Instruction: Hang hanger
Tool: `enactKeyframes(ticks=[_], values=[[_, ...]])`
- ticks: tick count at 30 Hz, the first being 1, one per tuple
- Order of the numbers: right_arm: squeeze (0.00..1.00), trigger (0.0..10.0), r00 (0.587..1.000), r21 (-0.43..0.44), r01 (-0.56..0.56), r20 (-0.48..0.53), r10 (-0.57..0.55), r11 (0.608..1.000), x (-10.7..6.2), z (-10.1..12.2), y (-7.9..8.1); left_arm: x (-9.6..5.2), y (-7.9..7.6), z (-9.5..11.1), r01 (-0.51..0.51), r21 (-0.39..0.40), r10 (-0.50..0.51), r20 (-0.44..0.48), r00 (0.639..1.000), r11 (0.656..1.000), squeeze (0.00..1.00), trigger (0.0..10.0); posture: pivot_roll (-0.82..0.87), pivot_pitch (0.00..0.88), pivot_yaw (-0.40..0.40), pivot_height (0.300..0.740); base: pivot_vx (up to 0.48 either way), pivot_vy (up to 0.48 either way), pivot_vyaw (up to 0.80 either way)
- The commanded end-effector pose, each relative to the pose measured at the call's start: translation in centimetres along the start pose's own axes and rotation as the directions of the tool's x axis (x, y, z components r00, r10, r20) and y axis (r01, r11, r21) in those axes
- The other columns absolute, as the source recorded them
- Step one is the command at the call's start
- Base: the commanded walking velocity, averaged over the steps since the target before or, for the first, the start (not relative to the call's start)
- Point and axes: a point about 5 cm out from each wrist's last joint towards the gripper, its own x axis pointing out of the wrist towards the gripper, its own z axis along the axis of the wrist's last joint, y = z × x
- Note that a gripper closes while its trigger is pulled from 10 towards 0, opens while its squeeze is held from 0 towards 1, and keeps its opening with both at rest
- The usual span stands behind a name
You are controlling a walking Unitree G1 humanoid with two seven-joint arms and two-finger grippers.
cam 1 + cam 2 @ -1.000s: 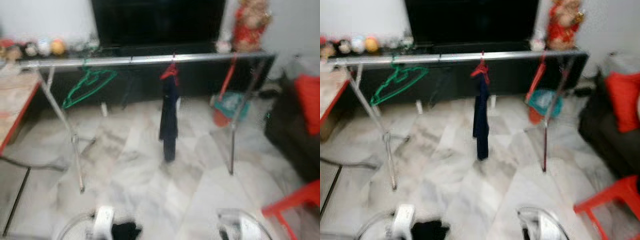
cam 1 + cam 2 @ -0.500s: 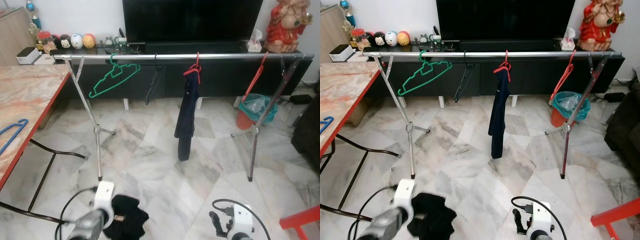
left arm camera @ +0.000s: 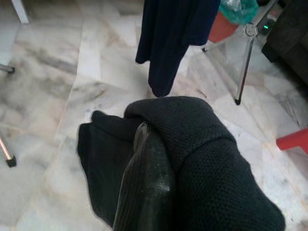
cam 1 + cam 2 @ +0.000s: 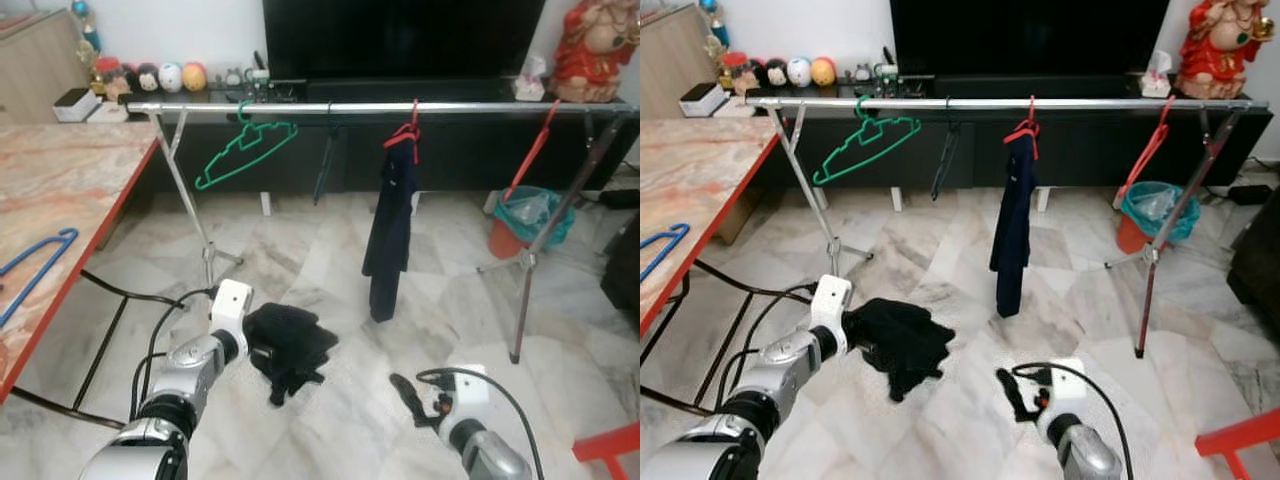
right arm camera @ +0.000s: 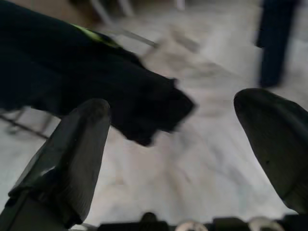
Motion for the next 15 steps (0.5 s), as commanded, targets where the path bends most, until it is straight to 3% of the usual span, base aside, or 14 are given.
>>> enactKeyframes(ticks=[1,7,11,15], values=[[0.00,10.0,0.997,0.001,-0.079,-0.007,0.079,0.997,-0.2,0.1,0.3,0.5,-0.3,2.5,0.021,-0.021,-0.020,0.062,0.998,1.000,0.00,10.0,-0.02,0.002,0.053,0.740,0.000,0.000,0.00],[0.00,10.0,0.985,0.004,-0.173,-0.027,0.173,0.985,-0.5,0.2,0.6,1.1,-1.3,4.4,0.059,-0.046,-0.055,0.076,0.996,0.997,0.00,10.0,-0.02,0.001,0.051,0.740,0.000,0.000,0.00],[0.00,10.0,0.967,0.050,-0.248,-0.051,0.250,0.968,-1.0,-0.4,1.2,1.7,-1.9,5.8,0.020,-0.101,-0.015,0.054,0.998,0.995,0.00,10.0,-0.02,0.000,0.050,0.740,0.000,0.000,0.00],[0.00,10.0,0.937,0.099,-0.332,-0.075,0.340,0.938,-1.7,-1.3,2.4,1.9,-3.3,7.3,0.045,-0.177,-0.038,0.044,0.998,0.983,0.00,10.0,-0.02,0.000,0.050,0.740,0.000,0.000,0.00]])
